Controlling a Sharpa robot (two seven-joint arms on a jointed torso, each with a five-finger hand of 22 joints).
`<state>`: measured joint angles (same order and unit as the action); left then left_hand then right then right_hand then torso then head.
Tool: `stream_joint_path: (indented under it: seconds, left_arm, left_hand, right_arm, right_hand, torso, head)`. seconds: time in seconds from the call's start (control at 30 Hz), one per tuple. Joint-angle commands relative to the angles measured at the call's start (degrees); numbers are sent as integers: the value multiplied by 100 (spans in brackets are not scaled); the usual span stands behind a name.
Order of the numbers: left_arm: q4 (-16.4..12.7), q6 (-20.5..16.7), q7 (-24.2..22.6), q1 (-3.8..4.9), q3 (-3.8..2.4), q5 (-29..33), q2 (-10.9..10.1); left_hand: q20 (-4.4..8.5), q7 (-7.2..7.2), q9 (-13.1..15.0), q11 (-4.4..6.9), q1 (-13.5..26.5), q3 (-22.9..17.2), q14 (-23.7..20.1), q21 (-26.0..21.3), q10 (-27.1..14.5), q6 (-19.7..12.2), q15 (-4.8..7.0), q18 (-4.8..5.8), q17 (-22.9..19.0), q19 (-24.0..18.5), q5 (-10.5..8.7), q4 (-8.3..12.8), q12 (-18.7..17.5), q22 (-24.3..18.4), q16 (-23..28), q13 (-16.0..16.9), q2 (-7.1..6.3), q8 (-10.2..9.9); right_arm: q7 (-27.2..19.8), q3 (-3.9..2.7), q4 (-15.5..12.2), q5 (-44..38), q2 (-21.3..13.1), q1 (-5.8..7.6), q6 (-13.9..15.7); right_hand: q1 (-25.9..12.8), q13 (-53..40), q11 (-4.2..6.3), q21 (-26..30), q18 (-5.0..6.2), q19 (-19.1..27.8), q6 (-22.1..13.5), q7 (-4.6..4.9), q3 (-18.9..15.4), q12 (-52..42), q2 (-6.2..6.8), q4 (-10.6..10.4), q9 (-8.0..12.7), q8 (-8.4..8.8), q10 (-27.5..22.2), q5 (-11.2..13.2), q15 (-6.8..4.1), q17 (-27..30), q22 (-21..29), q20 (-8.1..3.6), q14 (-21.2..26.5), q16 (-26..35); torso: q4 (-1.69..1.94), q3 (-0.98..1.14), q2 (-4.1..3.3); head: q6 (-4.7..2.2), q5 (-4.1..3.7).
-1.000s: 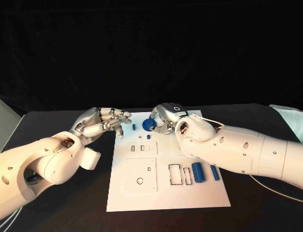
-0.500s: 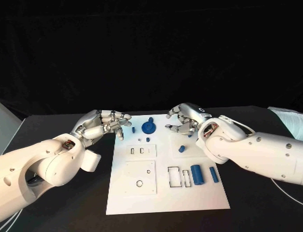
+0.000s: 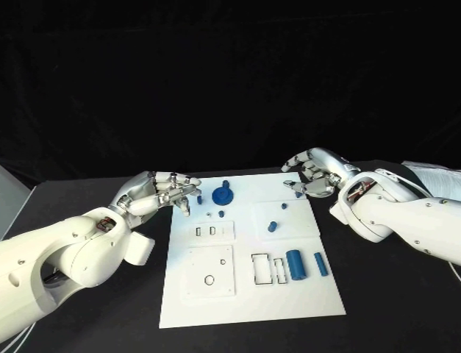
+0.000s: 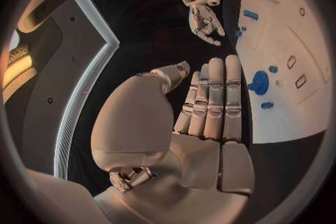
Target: Assemble the parts on the task board
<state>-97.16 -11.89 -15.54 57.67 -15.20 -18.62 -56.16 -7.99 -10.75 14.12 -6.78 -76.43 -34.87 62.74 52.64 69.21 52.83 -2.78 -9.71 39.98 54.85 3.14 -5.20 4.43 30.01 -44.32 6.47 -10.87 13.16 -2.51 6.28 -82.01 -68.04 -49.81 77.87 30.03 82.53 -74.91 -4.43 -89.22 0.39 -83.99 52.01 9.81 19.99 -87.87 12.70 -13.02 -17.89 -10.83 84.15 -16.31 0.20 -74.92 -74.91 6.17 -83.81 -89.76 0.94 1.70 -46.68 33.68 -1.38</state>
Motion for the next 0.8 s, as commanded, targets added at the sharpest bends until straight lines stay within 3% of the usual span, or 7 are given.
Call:
stream_joint_path:
  seconds: [0.03,0.1,0.23,0.33,0.5,0.67,0.8]
  left_arm:
    - [2,127,-56,-26,-4,26,39]
    - [11,135,-57,-38,-4,26,68]
    - [25,147,-54,-58,-4,26,101]
    - [26,148,-48,-65,-4,26,111]
    - [27,153,-42,-70,-4,22,112]
    - [38,145,-34,-73,-4,19,102]
    - [34,151,-22,-74,-4,8,92]
  left_hand:
    - [-10,-16,7,1,47,-15,-41,-36,-46,-40,12,-79,-8,-32,-4,22,-27,-6,17,6,24,-23]
    - [-10,-16,7,1,47,-15,-39,-36,-47,-40,13,-79,-8,-32,-4,22,-28,-6,16,6,24,-23]
    - [-10,-16,7,1,46,-15,-28,-34,-51,-43,14,-81,-8,-30,-4,25,-29,-6,12,6,25,-25]
    - [-10,-16,8,1,46,-15,-25,-33,-51,-43,14,-81,-8,-29,-4,25,-30,-5,11,5,25,-26]
    - [-11,-16,9,1,47,-16,-4,-27,-56,-45,16,-82,-7,-24,-4,28,-31,-4,2,5,28,-27]
    - [-11,-16,11,1,48,-16,19,-18,-58,-47,17,-84,-6,-17,-4,32,-31,-1,-9,6,31,-29]
    - [-11,-17,13,1,49,-17,32,-13,-58,-46,18,-84,-5,-12,-4,33,-31,1,-16,6,34,-29]
  right_arm:
    - [-452,0,74,109,-114,3,-545]
    - [-460,1,94,89,-207,2,-661]
    - [-414,2,190,9,-299,1,-765]
    - [-335,4,300,-101,-300,0,-818]
    - [-204,17,525,-254,-210,-43,-931]
    - [-133,23,676,-352,-80,-98,-973]
    - [-88,25,784,-386,6,-117,-1016]
  right_hand:
    - [1,-1221,-40,-41,-27,-580,11,-18,22,43,95,30,-1,44,292,53,31,-1508,-1470,19,-619,-24]
    - [-16,-1180,-56,-31,-24,-574,-40,5,13,80,110,23,8,80,250,174,45,-1508,-1460,26,-619,-24]
    - [2,-1150,-72,-33,-25,-575,-104,21,12,109,121,36,20,125,218,247,59,-1508,-1462,37,-619,-24]
    - [4,-1132,-80,-24,-22,-570,-135,30,7,126,124,37,25,147,199,265,65,-1508,-1453,43,-619,-24]
    - [-3,-1122,-86,-17,-20,-566,-157,37,-5,135,128,32,29,164,189,288,71,-1508,-1446,47,-619,-24]
    - [18,-1112,-88,0,-15,-556,-171,39,-2,144,127,44,32,175,178,285,74,-1508,-1428,51,-619,-24]
    - [32,-1115,-90,-1,-16,-557,-181,41,-3,142,131,53,34,184,181,280,76,-1508,-1429,53,-619,-24]
  torso:
    - [-10,7,2]
    - [-4,-1,-3]
    - [-14,10,-2]
    - [-31,14,-1]
    - [2,4,-16]
    - [9,7,-22]
    - [43,12,-47]
  head:
    - [-26,-119]
    - [-60,-177]
    - [-68,-236]
    - [-66,-227]
    - [-29,-218]
    - [3,-189]
    - [29,-203]
